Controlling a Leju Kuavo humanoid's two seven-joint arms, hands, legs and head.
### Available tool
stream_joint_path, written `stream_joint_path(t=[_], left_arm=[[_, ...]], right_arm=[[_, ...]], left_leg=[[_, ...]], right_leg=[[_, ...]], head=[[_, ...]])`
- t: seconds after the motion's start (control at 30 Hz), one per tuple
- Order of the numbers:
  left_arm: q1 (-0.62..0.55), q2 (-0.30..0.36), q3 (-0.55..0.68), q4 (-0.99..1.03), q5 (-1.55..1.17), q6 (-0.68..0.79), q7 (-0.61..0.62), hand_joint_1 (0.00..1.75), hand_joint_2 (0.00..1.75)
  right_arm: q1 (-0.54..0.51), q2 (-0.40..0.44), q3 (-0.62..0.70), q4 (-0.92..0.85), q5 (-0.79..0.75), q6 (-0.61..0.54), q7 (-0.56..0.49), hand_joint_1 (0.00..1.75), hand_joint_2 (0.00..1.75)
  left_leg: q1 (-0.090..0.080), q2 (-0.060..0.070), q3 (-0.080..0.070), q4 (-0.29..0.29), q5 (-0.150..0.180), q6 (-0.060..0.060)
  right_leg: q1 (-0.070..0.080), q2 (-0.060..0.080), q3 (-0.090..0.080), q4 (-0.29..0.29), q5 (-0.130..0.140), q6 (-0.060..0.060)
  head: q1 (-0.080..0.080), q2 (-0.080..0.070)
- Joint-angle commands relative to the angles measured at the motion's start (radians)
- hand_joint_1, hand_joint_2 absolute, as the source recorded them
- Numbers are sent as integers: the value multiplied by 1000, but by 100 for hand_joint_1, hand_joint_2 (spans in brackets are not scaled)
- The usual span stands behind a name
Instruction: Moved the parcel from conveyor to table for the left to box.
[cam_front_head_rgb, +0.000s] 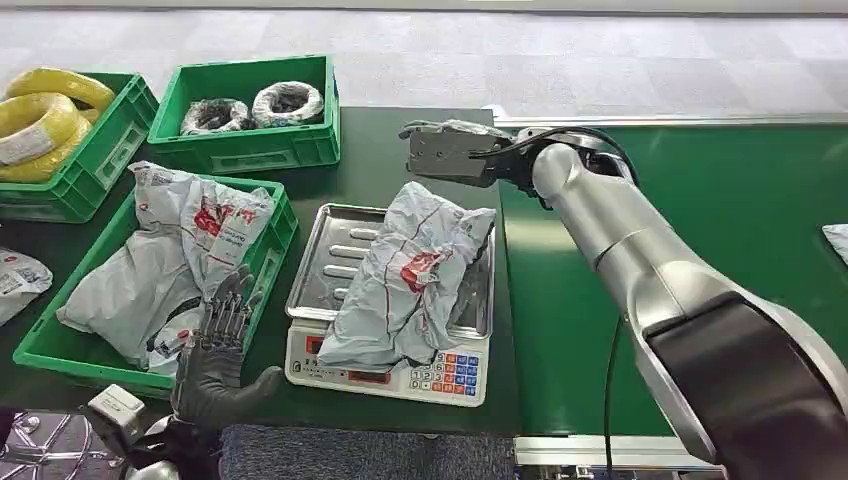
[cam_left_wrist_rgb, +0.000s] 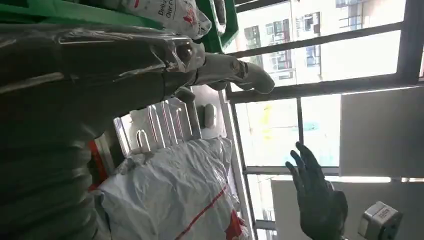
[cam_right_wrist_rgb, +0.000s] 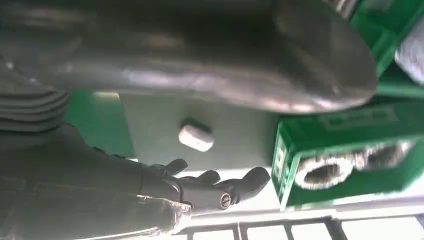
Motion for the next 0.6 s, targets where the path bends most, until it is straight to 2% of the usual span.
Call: stream_joint_path(t=[0.03, 0.17, 0.2, 0.23, 0.3, 0.33, 0.37, 0.43, 0.47, 0.6], left_arm=[[19, 2, 8, 0, -3, 8, 1, 0, 175], [27, 4, 13, -13, 2, 19, 1, 0, 175], [37, 0, 15, -23, 0, 24, 1, 0, 175], [44, -4, 17, -31, -2, 25, 1, 0, 175], [80, -23, 14, -68, -19, 34, 1, 0, 175], [93, -31, 5, -78, -27, 34, 1, 0, 175], [96, -32, -8, -78, -31, 41, 1, 0, 175], [68, -23, -21, -44, -41, 60, 1, 0, 175], [62, -21, -23, -37, -41, 65, 1, 0, 175], [-20, 3, -26, 15, -87, 105, 1, 0, 175]], right_arm=[[-81, -71, -8, -6, -84, -26, -11, 0, 0], [-95, -94, -14, -9, -105, -13, -3, 0, 0], [-90, -99, -21, -26, -105, -83, -8, 0, 0], [-78, -102, -54, -53, -115, -187, -9, 0, 0], [-10, -115, -167, -198, -83, -550, 31, 0, 0], [60, -131, -251, -358, -76, -706, 67, 0, 0], [122, -157, -297, -518, -55, -715, 113, 0, 0], [190, -193, -348, -703, 24, -798, 132, 0, 0], [203, -200, -359, -740, 28, -777, 146, 0, 0], [285, -217, -405, -923, 110, -882, 136, 0, 0]], left_leg=[[0, -2, -1, 1, 0, 0], [0, -1, 0, 0, 0, 0], [0, -1, -1, 1, 0, 0], [0, 0, 0, 1, 0, 0], [0, -1, 1, 0, -1, 0], [0, 0, 0, 0, 0, 0], [0, 0, 1, 0, -1, 0], [1, -1, 1, -1, 0, 1], [0, -3, 0, -1, 0, 1], [0, -6, -1, -1, 1, 0]], right_leg=[[0, -3, 0, 1, -1, 0], [0, -1, 0, 0, 0, -1], [0, -1, 0, 1, 0, -1], [0, -1, 0, 1, 0, -1], [0, -2, 1, 0, -1, -1], [0, -1, 0, 0, 0, 0], [0, 0, 1, -1, 0, 0], [1, -2, 2, -2, 0, 0], [0, -4, 1, -2, 0, 0], [0, -6, 1, -2, 0, 0]], head=[[0, 0], [0, 0], [0, 0], [0, 0], [0, 0], [0, 0], [-1, 0], [0, 0], [0, 0], [0, 0]])
